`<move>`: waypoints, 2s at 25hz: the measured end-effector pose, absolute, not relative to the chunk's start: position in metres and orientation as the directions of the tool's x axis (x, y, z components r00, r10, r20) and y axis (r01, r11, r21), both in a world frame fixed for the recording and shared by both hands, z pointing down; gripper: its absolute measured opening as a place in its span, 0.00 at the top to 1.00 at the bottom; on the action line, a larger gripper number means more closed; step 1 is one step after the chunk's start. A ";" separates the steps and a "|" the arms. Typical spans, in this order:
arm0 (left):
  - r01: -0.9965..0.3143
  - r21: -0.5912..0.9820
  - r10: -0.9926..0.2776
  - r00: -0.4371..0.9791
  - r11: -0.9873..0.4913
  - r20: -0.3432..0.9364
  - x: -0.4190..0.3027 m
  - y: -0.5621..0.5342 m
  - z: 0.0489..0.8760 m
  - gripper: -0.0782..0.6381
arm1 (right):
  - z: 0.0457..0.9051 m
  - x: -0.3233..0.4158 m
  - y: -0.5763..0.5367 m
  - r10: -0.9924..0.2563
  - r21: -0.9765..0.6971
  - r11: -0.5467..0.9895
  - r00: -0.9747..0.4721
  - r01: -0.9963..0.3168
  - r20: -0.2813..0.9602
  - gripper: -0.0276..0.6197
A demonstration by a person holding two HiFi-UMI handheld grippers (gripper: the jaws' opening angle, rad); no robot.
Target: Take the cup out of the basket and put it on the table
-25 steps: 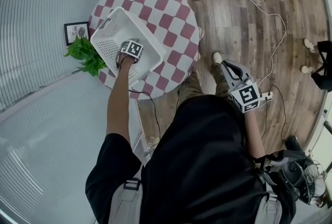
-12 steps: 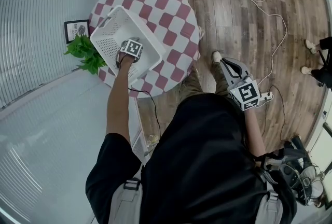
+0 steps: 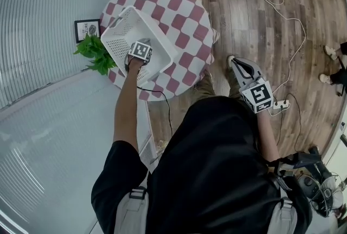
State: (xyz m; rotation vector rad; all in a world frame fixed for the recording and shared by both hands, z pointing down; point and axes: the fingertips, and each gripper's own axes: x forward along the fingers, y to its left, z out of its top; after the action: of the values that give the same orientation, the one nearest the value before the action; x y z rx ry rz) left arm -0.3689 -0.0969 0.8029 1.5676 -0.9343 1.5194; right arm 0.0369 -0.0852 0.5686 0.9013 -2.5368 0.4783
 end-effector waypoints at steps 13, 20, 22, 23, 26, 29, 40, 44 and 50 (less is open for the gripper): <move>-0.916 0.020 -0.159 0.091 -0.400 0.983 -0.352 -0.117 0.757 0.83 | 0.557 0.043 -0.097 -0.523 -0.174 0.747 -0.729 -0.641 0.441 0.92; -0.930 0.064 -0.267 0.169 -0.362 0.949 -0.336 -0.123 0.726 0.83 | 0.553 0.038 -0.097 -0.510 -0.165 0.767 -0.746 -0.620 0.427 0.92; -0.935 0.082 -0.301 0.192 -0.344 0.934 -0.335 -0.124 0.715 0.83 | 0.551 0.035 -0.097 -0.504 -0.164 0.774 -0.752 -0.612 0.424 0.92; -0.937 0.086 -0.318 0.200 -0.337 0.927 -0.336 -0.124 0.710 0.83 | 0.551 0.033 -0.097 -0.501 -0.164 0.777 -0.754 -0.608 0.424 0.92; -0.941 0.080 -0.368 0.206 -0.330 0.907 -0.336 -0.124 0.697 0.83 | 0.552 0.031 -0.095 -0.490 -0.162 0.786 -0.760 -0.597 0.426 0.92; -0.942 0.059 -0.419 0.202 -0.331 0.885 -0.333 -0.123 0.678 0.83 | 0.552 0.027 -0.094 -0.480 -0.161 0.796 -0.770 -0.584 0.421 0.92; -0.936 -0.006 -0.576 0.211 -0.351 0.790 -0.317 -0.121 0.606 0.83 | 0.547 -0.006 -0.088 -0.410 -0.145 0.854 -0.819 -0.499 0.402 0.92; -0.929 -0.036 -0.613 0.213 -0.368 0.761 -0.310 -0.118 0.583 0.83 | 0.545 -0.013 -0.089 -0.395 -0.141 0.866 -0.828 -0.480 0.397 0.92; -0.918 -0.076 -0.665 0.222 -0.389 0.713 -0.298 -0.115 0.553 0.83 | 0.544 -0.027 -0.086 -0.366 -0.140 0.884 -0.846 -0.447 0.388 0.92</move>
State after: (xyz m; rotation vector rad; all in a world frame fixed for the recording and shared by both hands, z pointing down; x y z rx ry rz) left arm -0.2982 -0.1150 0.5528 2.1406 -1.4685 0.9657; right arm -0.0265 -0.0862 0.5436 0.6025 -2.6983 0.3204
